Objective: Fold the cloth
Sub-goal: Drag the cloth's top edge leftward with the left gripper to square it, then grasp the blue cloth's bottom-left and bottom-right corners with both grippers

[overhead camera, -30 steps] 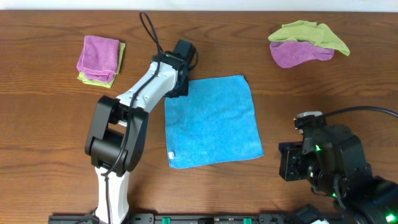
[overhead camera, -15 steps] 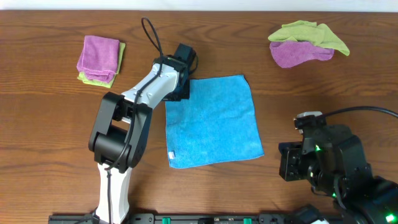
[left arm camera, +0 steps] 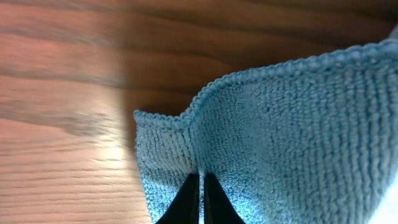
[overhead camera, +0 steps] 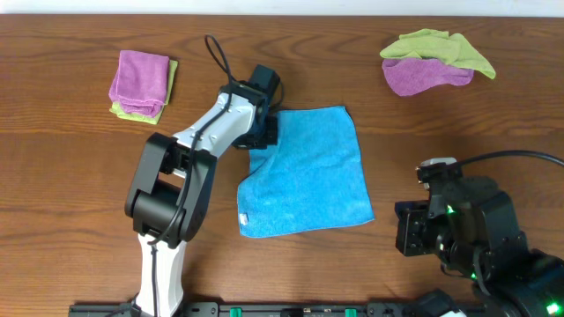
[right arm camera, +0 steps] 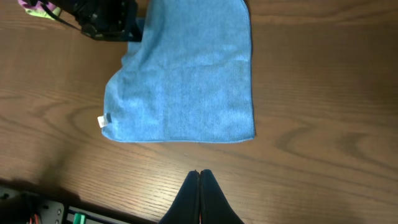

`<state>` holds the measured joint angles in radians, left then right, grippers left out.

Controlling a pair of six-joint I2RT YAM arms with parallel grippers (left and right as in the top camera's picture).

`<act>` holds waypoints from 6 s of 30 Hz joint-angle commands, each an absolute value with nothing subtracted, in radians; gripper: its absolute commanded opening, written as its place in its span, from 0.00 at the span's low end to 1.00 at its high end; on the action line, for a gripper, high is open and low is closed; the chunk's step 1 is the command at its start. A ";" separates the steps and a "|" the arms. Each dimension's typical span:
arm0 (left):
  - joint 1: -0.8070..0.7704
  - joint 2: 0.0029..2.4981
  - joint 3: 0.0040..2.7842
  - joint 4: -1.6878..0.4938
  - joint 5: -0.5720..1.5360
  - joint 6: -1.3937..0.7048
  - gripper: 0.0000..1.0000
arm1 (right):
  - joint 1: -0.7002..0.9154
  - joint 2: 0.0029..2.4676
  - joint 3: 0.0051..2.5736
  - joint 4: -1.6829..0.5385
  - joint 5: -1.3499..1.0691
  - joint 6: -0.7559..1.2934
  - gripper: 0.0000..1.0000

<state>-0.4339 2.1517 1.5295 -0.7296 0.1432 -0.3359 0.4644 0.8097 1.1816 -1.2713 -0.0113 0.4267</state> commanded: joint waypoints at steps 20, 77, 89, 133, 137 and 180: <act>-0.461 2.202 1.486 -0.676 0.015 -0.310 0.43 | 0.472 0.806 1.179 -1.274 -0.027 0.410 0.02; -0.198 1.980 1.998 -1.232 0.314 -0.078 0.56 | 0.470 0.961 1.107 -1.120 0.071 0.350 0.02; -0.069 1.584 1.811 -1.438 0.315 -0.064 0.49 | 0.093 1.270 0.936 -0.866 -0.517 0.153 0.18; -0.056 1.324 0.428 -0.391 0.473 -0.260 0.55 | 0.088 1.695 0.932 -0.725 -0.711 -0.024 0.27; -0.056 1.401 0.428 -0.363 0.537 -0.263 0.47 | 0.088 1.695 0.932 -0.714 -0.704 -0.023 0.27; -0.054 1.312 0.669 -0.681 0.551 -0.216 0.06 | 0.106 1.695 0.749 -0.585 -0.583 0.109 0.38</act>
